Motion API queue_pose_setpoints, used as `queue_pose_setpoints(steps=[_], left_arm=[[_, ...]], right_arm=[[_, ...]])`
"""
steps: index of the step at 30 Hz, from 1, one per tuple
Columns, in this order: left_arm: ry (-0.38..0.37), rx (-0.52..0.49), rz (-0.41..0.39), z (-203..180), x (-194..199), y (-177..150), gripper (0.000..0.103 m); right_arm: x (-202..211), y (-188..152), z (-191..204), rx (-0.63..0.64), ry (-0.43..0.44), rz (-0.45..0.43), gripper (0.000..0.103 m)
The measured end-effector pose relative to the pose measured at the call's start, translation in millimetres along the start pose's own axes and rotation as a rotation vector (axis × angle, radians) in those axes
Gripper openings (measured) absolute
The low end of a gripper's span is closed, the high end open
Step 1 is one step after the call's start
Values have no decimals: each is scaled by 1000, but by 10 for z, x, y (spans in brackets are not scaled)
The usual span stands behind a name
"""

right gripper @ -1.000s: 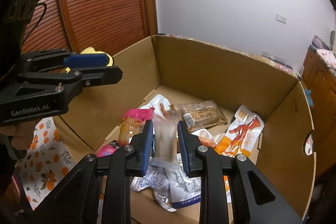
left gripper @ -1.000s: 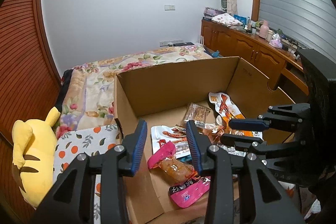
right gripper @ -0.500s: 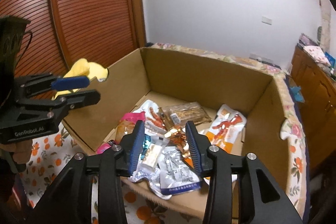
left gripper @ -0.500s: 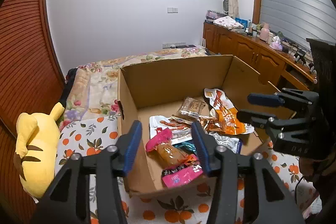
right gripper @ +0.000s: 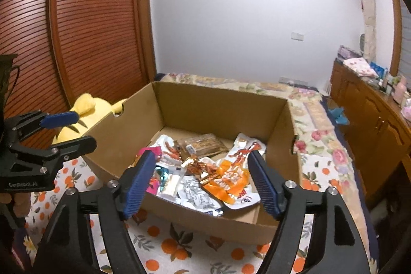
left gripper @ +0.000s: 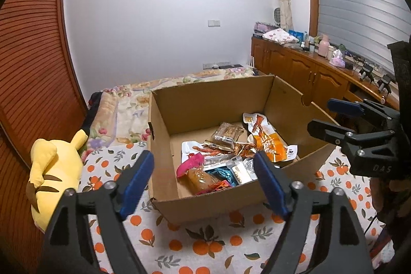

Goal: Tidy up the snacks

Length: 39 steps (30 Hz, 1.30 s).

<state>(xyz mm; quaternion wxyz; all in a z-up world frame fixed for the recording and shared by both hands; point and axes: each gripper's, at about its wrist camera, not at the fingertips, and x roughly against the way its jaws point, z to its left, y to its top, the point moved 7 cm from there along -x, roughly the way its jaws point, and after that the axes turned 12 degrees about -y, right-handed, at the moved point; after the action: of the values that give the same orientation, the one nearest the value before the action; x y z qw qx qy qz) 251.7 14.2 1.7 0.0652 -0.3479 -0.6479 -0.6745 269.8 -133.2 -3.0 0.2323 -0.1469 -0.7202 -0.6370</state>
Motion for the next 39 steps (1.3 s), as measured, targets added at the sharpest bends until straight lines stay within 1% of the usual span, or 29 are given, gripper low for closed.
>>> queue_pose_setpoints(steps=[2,4,8,15,18,28,34,39], left_arm=[[-4,-3,-3,-38,54,2,89],[1,-8,-9,-79,107,6,92],[24,-16,-33,-143,222,22,95],[33,8,-88,-200,474,43,96],[34,2,-109,-253,568,45,96],[39,4,-133,-438,765,-53,97],[77,-9,-146,-561,907,-145,98],[77,9,-152,-615,1010,-228,98]], right_arm=[[72,4,-13,-6,-10,-14,84],[117,1,-25,-11,-17,-21,88],[237,-3,-69,-22,-42,-40,91],[465,18,-99,-49,-67,-79,93],[558,34,-101,-55,-73,-93,94],[878,23,-109,-70,-138,-139,94],[1084,-25,-133,-76,-171,-168,94],[1232,-100,-158,-98,-175,-181,94]])
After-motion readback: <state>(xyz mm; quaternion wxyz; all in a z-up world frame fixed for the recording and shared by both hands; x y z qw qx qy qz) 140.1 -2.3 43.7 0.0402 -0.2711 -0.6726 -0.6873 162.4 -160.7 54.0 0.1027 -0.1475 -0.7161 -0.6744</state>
